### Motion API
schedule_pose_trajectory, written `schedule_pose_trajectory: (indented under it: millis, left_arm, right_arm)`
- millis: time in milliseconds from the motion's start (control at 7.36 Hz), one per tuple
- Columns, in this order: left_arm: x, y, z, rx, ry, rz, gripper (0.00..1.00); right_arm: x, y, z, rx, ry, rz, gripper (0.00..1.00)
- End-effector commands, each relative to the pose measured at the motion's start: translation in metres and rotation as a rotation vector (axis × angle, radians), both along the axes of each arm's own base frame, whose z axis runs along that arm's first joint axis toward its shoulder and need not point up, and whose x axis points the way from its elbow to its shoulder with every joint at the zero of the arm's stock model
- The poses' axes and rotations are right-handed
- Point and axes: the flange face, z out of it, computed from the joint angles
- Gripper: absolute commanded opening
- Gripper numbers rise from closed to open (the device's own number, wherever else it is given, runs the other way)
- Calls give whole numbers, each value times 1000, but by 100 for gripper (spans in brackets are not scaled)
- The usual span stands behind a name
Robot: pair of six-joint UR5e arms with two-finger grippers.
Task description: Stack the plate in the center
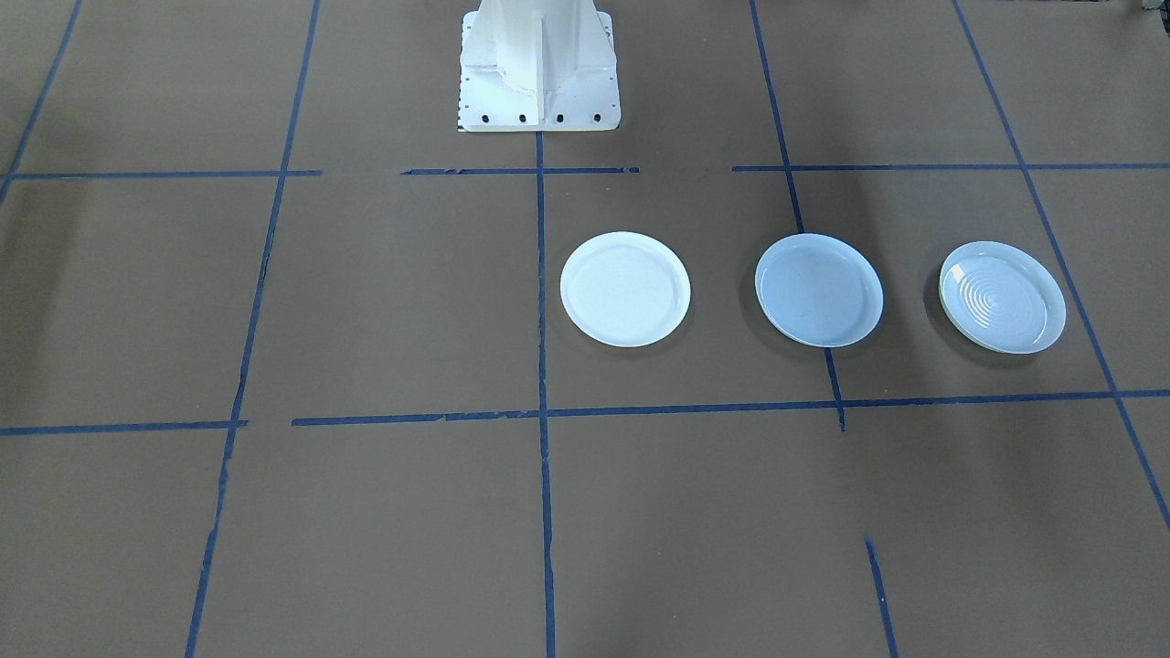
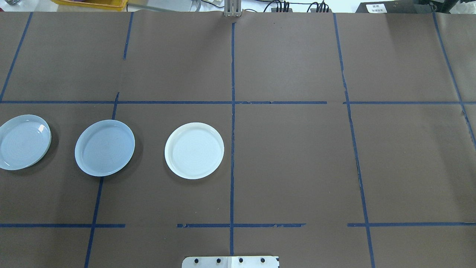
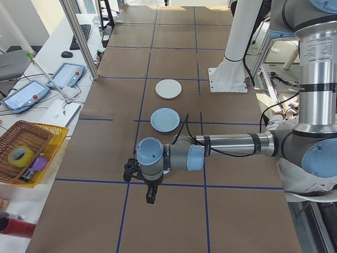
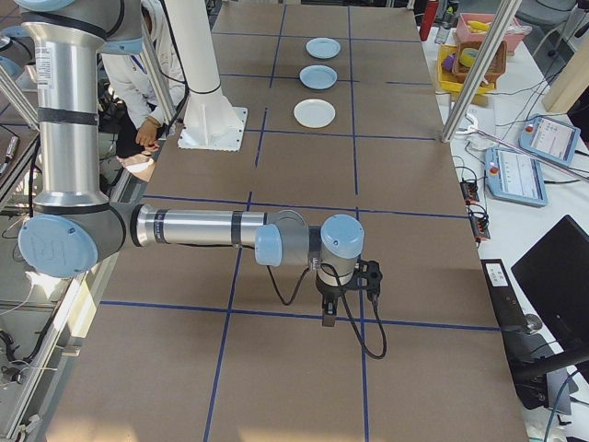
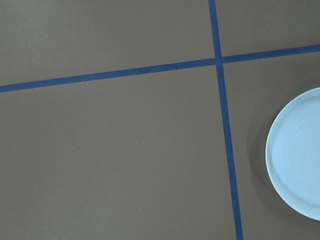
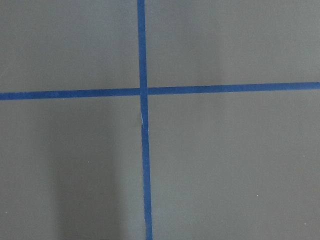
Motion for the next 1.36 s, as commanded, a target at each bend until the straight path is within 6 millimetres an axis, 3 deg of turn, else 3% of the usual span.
schedule_pose_trajectory:
  millis: [0, 272, 544, 951, 1223]
  left_arm:
    - [1, -1, -4, 15, 2, 6, 100]
    - [2, 0, 2, -7, 14, 0, 100]
    - [5, -4, -10, 22, 19, -1, 100]
    - [61, 0, -5, -26, 62, -124, 100]
    - [111, 8, 22, -23, 115, -166, 100]
  right_arm:
    - [0, 0, 0, -1, -1, 1, 100]
    - [0, 0, 0, 0, -1, -1, 100]
    - [0, 0, 0, -1, 1, 1, 100]
    - [0, 0, 0, -1, 1, 1, 100]
    - [0, 0, 0, -1, 1, 1, 100]
